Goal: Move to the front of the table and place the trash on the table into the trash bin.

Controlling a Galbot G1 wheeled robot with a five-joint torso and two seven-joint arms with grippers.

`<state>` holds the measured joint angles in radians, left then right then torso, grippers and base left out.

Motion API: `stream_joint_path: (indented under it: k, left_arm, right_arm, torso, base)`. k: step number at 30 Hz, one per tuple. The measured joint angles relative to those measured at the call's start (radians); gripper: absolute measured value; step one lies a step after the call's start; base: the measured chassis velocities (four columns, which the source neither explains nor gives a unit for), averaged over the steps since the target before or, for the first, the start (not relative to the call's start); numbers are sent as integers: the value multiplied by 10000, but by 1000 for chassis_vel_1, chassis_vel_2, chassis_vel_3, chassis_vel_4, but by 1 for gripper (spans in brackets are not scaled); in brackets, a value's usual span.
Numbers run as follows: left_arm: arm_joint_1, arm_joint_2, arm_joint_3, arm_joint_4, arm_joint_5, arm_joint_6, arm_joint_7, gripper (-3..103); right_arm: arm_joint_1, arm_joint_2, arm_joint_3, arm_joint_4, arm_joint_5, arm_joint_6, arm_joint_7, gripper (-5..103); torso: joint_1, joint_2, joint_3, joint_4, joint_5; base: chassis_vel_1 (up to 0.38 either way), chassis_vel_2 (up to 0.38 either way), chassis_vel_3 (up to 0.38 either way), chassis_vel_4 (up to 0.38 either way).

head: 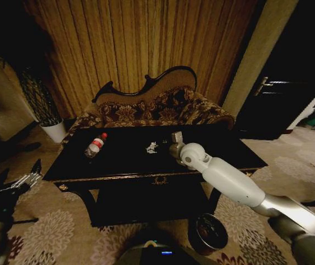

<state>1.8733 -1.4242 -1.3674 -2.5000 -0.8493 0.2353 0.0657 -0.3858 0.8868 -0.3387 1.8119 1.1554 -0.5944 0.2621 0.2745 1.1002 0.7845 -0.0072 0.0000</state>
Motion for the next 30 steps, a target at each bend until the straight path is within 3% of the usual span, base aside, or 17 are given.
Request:
stream_joint_path:
  k: [7, 30]
  left_arm:
    - [-31, -54, 182, 0, 93, -43, -10, 100]
    - [-68, -185, 414, 0, 265, -124, 4, 100]
  right_arm:
    - [-248, -276, 202, 174, -2, -48, -51, 100]
    - [-313, -66, 19, -10, -317, 24, -62, 100]
  torso:
    - [0, 0, 0, -2, 1]
    - [0, 1, 0, -1, 0]
  base:
    - [0, 0, 0, 0]
    - [0, 0, 0, 0]
